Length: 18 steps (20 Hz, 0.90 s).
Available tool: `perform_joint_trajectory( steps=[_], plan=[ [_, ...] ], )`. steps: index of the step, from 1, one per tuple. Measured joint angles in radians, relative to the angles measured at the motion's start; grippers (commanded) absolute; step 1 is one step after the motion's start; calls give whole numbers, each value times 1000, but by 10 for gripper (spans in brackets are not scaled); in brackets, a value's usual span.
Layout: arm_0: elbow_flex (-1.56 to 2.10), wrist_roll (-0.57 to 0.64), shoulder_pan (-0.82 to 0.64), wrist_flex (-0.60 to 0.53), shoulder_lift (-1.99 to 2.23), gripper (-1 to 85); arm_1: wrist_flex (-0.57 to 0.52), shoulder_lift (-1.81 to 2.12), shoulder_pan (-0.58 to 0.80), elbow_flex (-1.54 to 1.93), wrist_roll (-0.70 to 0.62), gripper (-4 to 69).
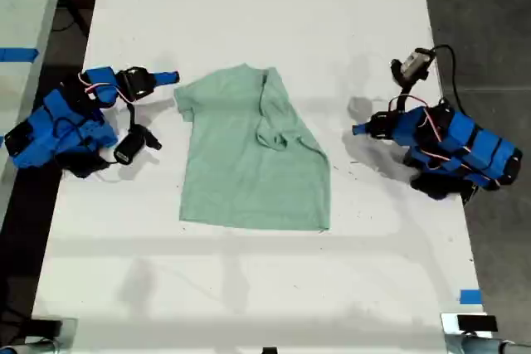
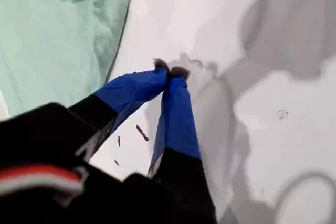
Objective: Fold t shirt
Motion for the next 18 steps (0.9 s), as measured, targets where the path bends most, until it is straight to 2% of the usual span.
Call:
perform_joint_trajectory(
  steps=[6,9,12,14,18],
  plan=[
    [0,2,-25,48,0,-3,21,0,0,0,38,12],
    [-48,2,-101,72,-12,-3,21,0,6,0,38,12],
    [-256,67,-178,87,-299,6,21,0,9,0,38,12],
    [-408,118,-198,83,-572,169,21,0,9,0,38,12],
    [-624,167,-199,21,-997,225,21,0,9,0,38,12]
  ],
)
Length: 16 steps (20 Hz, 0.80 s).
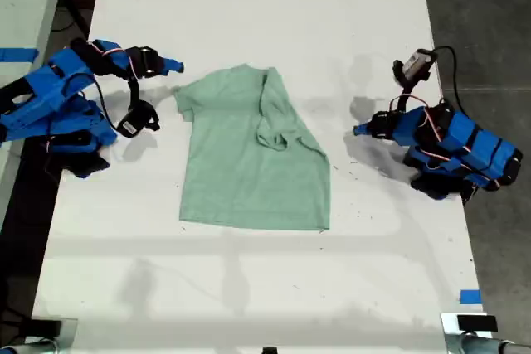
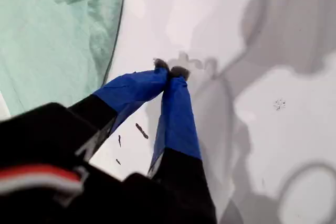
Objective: Fold t shirt
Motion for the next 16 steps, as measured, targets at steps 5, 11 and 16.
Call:
perform_joint_trajectory(
  steps=[5,11,16],
  plan=[
    [-112,55,15,-86,-394,219,0,0,0,0,0,12],
    [-305,-3,14,-67,-839,-3,0,0,0,0,0,12],
    [-509,-54,87,173,-879,-3,0,0,0,0,0,12]
  ],
)
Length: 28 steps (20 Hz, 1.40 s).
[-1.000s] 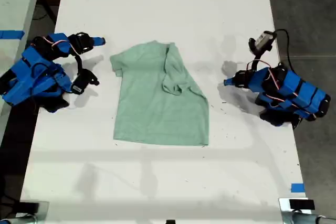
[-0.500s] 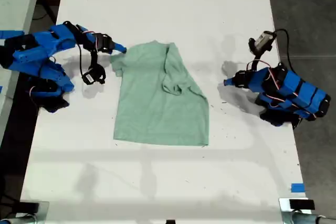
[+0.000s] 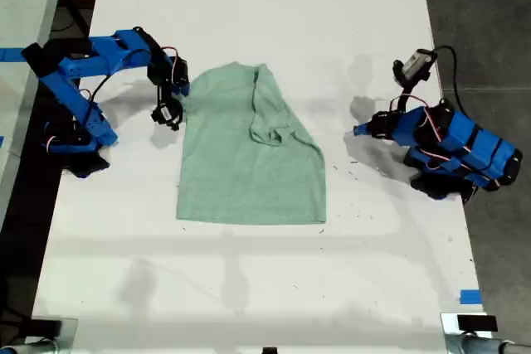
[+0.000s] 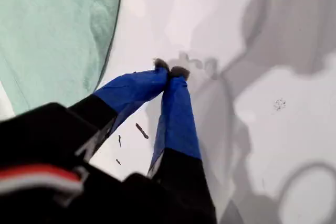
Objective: Fold t shirt
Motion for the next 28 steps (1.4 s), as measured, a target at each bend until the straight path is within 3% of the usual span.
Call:
perform_joint_trajectory(
  steps=[4,8,9,10,11,14,16,17,19,22,24,26,28],
  plan=[
    [-324,-14,186,202,-3,-3,0,0,0,0,0,12],
    [-535,-57,394,206,-66,-3,0,0,0,0,0,12],
    [-574,-58,434,187,-97,93,0,0,0,0,0,12],
    [-614,-58,469,170,-138,295,0,0,0,0,0,12],
    [-644,-58,497,167,-179,362,0,0,0,0,0,12],
    [-676,-61,491,212,-239,168,0,0,0,0,0,12],
    [-629,-106,437,210,-161,154,0,0,0,0,0,12],
    [-551,-132,402,167,-71,10,0,0,0,0,0,12],
    [-296,-158,324,20,207,-3,0,0,0,0,0,12],
    [253,-101,227,-224,770,-3,0,0,0,0,0,12],
    [640,-48,207,-255,1207,-3,0,0,2,0,0,12],
    [968,23,160,-187,1652,-3,3,0,2,0,0,12],
    [1089,58,126,-193,1821,-3,3,0,2,0,0,12]
  ],
)
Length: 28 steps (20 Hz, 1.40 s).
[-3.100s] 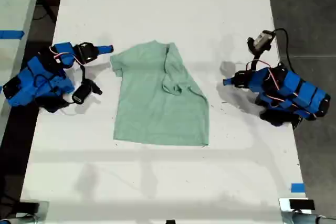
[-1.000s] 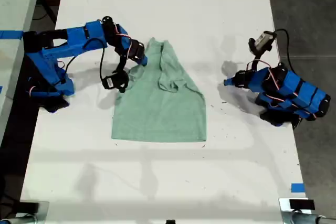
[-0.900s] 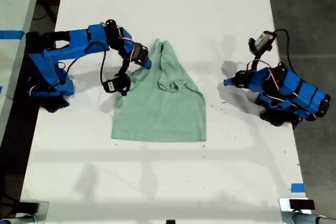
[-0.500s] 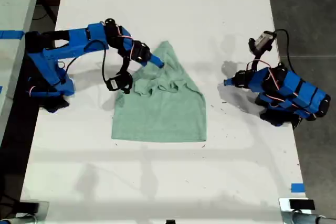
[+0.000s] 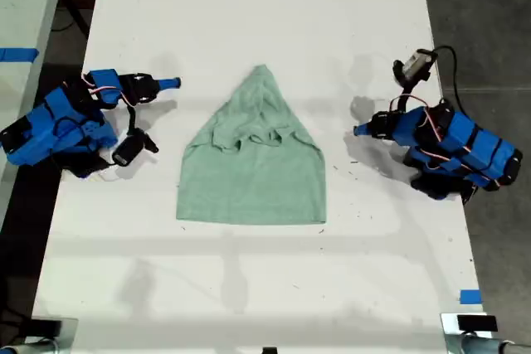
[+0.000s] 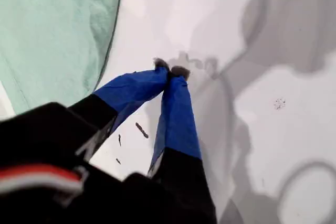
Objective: Fold t shirt
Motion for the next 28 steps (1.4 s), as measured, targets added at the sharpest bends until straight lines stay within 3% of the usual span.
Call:
perform_joint_trajectory(
  steps=[28],
  plan=[
    [35,-32,-89,18,55,-1,37,0,14,0,0,12]
  ],
)
